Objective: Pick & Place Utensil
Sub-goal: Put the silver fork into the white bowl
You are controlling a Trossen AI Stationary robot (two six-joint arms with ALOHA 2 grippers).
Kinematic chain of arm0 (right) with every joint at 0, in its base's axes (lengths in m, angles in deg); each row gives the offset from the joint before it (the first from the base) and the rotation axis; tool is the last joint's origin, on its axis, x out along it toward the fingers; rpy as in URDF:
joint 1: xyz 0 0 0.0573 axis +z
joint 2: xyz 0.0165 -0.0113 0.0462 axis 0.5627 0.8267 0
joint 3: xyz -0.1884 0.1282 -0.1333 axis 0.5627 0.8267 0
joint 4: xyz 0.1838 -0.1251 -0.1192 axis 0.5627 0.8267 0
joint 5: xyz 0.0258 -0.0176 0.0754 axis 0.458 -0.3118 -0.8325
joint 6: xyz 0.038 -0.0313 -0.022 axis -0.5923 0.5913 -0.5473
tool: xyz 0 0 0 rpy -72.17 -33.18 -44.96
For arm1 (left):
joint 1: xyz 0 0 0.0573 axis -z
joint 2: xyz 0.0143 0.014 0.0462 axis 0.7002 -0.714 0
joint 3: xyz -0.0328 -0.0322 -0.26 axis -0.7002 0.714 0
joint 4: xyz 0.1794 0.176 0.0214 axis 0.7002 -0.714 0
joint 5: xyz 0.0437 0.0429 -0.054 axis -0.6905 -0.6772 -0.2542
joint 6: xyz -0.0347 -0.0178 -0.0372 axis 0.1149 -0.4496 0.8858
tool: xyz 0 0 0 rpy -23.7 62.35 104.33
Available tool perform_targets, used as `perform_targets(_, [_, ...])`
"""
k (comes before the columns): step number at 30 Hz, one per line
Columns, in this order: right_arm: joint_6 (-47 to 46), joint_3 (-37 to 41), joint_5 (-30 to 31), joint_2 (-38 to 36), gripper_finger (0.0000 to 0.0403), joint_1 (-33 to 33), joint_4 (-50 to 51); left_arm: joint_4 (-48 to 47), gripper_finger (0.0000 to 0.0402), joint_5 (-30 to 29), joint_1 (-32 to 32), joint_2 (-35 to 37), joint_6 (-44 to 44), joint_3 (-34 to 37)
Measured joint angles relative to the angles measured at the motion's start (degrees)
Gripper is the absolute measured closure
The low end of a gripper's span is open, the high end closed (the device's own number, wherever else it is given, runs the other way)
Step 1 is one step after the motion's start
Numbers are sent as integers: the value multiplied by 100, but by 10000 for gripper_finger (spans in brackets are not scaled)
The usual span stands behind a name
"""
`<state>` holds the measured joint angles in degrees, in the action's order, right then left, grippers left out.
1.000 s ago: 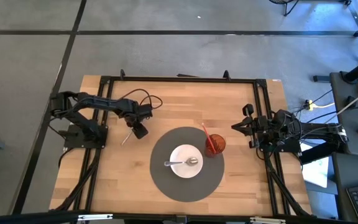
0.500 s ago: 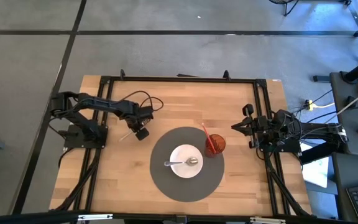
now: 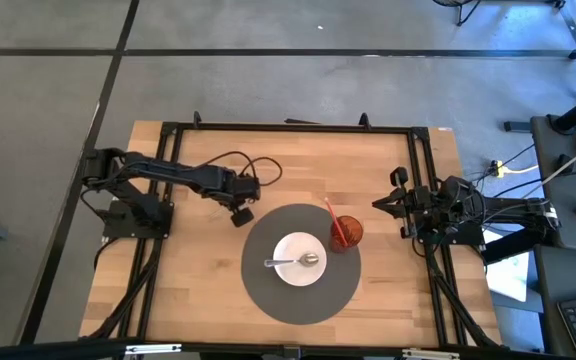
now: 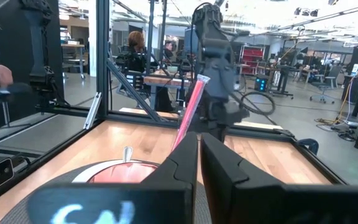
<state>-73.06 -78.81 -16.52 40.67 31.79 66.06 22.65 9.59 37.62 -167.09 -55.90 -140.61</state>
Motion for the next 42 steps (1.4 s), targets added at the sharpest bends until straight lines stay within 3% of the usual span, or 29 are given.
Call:
perform_targets(3, [2,0,0,2,382,1,0,-71,397,-170,285,-1,-151,-313])
perform_targets(13, [17,0,1,1,382,1,-1,-323,398,-1646,1596,-371,-964,-1969])
perform_targets(18, [17,0,2,0,382,0,0,-786,398,-2006,2118,-1235,-1497,-3233])
perform_targets(25, [13,0,37,2,382,1,0,-2569,398,-2999,2599,-2918,-2315,-5179])
perform_targets(33, [15,0,43,1,382,2,40,-3411,398,-2974,2832,-4226,-3471,-6334])
perform_targets(42, [17,0,44,0,382,0,39,-3562,398,-2980,2885,-5008,-4700,-7082])
